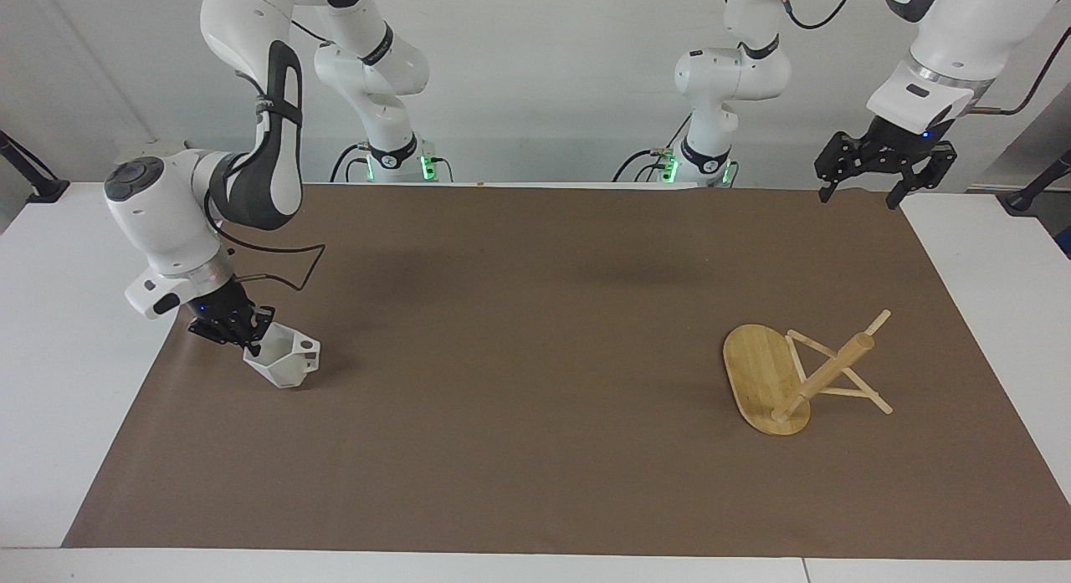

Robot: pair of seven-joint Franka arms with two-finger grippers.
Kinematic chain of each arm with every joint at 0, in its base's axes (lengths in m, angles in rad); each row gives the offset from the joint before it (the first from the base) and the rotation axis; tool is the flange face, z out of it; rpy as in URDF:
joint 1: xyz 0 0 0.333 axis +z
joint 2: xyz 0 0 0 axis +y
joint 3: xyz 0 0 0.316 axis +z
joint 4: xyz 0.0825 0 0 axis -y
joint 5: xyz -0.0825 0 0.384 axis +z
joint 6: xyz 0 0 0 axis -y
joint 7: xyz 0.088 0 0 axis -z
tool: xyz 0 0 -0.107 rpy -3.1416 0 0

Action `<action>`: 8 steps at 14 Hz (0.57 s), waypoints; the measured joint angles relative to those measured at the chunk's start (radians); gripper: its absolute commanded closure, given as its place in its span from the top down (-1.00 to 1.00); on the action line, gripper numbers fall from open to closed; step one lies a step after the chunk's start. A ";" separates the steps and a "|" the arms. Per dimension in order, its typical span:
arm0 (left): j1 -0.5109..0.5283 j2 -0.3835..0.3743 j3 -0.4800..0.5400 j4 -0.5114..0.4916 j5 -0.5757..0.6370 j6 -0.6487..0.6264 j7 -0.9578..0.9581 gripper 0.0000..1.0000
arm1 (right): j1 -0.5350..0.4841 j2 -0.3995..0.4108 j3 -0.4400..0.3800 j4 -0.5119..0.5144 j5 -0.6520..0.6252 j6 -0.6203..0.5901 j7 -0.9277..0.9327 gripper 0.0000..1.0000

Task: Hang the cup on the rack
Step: 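Lift the cup with the right gripper while the left gripper approaches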

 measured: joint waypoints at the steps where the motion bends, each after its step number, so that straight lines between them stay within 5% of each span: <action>1: -0.001 0.000 -0.002 0.000 0.000 0.005 0.000 1.00 | 0.001 -0.013 0.024 0.035 0.000 -0.057 0.006 -1.00; 8: -0.001 0.000 -0.001 -0.003 0.000 0.006 0.000 1.00 | 0.009 -0.074 0.197 0.193 0.124 -0.277 0.511 -1.00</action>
